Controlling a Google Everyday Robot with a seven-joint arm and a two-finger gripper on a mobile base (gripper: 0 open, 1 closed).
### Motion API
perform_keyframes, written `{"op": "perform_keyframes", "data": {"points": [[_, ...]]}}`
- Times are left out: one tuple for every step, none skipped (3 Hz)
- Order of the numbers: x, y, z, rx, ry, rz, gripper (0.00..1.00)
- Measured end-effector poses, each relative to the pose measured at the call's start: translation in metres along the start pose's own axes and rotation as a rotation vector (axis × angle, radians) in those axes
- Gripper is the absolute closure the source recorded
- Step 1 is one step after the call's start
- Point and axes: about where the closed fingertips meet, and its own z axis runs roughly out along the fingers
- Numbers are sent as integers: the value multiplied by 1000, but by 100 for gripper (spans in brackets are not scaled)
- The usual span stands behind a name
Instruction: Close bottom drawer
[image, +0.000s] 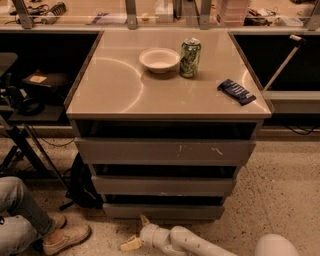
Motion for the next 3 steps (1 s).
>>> {"op": "perform_keyframes", "data": {"points": [[-11, 12, 13, -23, -27, -30, 0], [-20, 23, 26, -45, -49, -57, 0], [-29, 36, 40, -75, -77, -86, 0]]}}
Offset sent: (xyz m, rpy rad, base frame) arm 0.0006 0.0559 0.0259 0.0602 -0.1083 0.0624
